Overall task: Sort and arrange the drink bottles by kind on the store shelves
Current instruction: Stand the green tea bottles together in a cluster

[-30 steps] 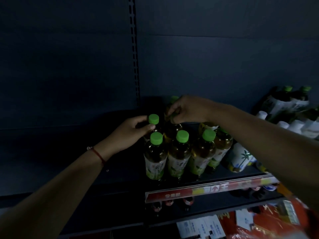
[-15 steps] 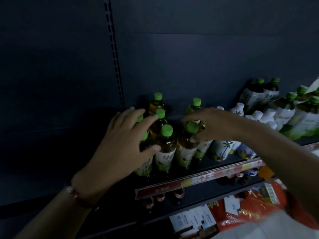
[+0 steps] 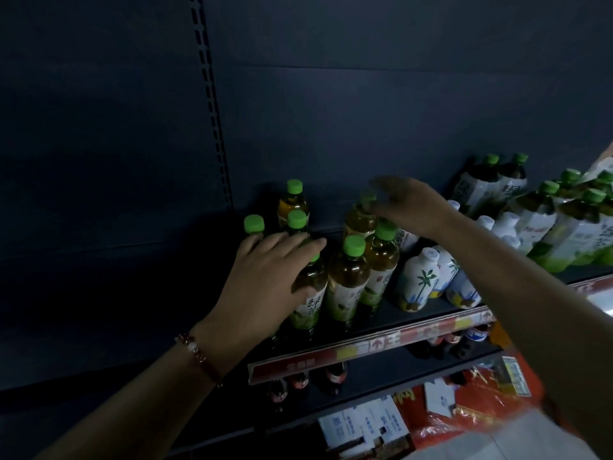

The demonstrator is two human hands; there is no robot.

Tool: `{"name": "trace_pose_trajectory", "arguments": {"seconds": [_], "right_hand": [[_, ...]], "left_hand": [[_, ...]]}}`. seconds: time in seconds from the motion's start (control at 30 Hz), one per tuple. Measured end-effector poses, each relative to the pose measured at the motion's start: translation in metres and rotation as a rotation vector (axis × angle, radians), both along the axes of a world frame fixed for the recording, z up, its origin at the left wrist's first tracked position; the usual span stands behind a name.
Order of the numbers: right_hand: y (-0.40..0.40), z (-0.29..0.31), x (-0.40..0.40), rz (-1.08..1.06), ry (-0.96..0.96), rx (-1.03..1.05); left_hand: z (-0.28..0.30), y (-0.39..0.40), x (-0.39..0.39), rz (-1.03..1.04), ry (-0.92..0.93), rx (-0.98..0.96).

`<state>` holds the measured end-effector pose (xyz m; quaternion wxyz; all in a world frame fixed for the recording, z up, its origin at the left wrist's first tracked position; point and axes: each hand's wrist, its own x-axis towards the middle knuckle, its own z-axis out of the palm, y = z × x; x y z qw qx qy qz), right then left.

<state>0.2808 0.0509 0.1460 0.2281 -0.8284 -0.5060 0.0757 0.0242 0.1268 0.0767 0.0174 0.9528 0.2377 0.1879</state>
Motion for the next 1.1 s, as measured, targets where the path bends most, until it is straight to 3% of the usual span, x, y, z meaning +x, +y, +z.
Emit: {"name": "trace_pose_trajectory", "arguments": {"seconds": [0.1, 0.17, 0.57, 0.7, 0.83, 0.97, 1.1], "right_hand": [[0.033, -0.007, 0.015, 0.01, 0.003, -0.256], [0.048, -0.013, 0.021, 0.025, -0.045, -0.318], [0.063, -0.003, -0.019, 0.371, -0.084, -0.337], [0.053, 0.003, -0.018, 0.347, 0.003, -0.36], [0.019, 0.014, -0.006, 0.288, -0.004, -0.236], [-0.025, 0.01, 0.013, 0.297, 0.045, -0.435], [-0.035, -0.013, 0.025, 0.25, 0.075, -0.282]], "left_hand": [[-0.001, -0.001, 0.0, 0.012, -0.004, -0.029], [-0.003, -0.002, -0.002, 0.015, -0.018, -0.021], [-0.007, 0.001, -0.004, 0.019, -0.025, -0.015], [-0.008, 0.001, -0.004, 0.024, -0.024, 0.003], [-0.01, 0.001, -0.005, 0.037, -0.023, -0.003], [-0.011, 0.0, -0.003, 0.049, -0.028, -0.009], [-0.011, -0.001, -0.003, 0.049, -0.045, -0.031]]}}
